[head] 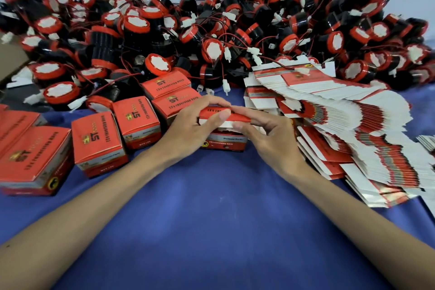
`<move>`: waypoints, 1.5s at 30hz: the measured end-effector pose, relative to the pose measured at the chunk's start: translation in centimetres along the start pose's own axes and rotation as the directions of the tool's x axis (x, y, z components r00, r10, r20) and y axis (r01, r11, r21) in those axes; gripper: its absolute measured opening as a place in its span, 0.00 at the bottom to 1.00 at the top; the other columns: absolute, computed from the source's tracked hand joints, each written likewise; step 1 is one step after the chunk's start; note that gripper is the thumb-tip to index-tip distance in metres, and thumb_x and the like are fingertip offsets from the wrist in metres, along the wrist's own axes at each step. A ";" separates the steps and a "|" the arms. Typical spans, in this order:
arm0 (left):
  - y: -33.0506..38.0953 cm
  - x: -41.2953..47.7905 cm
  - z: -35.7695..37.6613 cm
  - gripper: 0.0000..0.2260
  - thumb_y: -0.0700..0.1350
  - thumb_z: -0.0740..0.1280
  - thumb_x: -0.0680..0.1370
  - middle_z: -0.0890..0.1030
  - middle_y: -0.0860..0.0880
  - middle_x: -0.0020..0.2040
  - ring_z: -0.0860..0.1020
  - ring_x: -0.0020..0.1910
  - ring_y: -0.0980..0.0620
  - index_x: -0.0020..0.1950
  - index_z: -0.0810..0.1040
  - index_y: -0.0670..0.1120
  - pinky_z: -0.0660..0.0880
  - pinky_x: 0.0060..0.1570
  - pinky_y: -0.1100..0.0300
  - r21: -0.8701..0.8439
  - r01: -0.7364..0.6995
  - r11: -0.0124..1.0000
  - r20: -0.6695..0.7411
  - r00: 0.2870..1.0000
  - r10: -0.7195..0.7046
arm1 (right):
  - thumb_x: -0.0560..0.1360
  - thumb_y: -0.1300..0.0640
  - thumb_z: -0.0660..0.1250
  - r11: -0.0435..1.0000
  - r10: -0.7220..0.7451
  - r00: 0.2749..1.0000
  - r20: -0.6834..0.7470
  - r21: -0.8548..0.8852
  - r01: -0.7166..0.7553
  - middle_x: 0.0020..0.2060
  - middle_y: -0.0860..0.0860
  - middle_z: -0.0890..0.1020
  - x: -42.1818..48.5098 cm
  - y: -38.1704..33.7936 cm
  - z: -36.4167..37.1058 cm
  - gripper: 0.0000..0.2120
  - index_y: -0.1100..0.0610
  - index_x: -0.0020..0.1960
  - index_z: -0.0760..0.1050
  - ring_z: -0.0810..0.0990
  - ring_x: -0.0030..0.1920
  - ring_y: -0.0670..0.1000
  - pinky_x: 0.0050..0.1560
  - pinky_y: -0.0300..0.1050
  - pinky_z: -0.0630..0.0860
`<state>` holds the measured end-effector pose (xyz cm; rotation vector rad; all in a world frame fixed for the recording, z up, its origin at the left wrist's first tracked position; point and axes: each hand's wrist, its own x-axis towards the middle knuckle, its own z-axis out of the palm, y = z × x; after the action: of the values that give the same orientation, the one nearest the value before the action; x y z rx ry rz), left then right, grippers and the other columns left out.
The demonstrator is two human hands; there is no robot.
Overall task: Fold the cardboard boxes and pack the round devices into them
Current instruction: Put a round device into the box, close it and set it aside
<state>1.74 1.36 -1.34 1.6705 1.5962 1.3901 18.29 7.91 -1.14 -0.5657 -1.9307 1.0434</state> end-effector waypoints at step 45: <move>2.9 -1.2 -0.5 0.19 0.55 0.61 0.75 0.75 0.43 0.45 0.74 0.42 0.43 0.60 0.79 0.48 0.70 0.40 0.51 0.856 -0.464 0.226 0.351 0.845 0.404 | 0.76 0.53 0.65 0.391 -0.439 0.898 -0.024 -0.905 0.167 0.48 0.60 0.78 3.9 -1.9 -3.2 0.13 0.63 0.50 0.79 0.78 0.49 0.59 0.48 0.54 0.74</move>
<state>2.84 -0.59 0.89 2.9923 2.1712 0.4538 18.89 11.03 3.19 -0.8040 -2.1129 -0.4171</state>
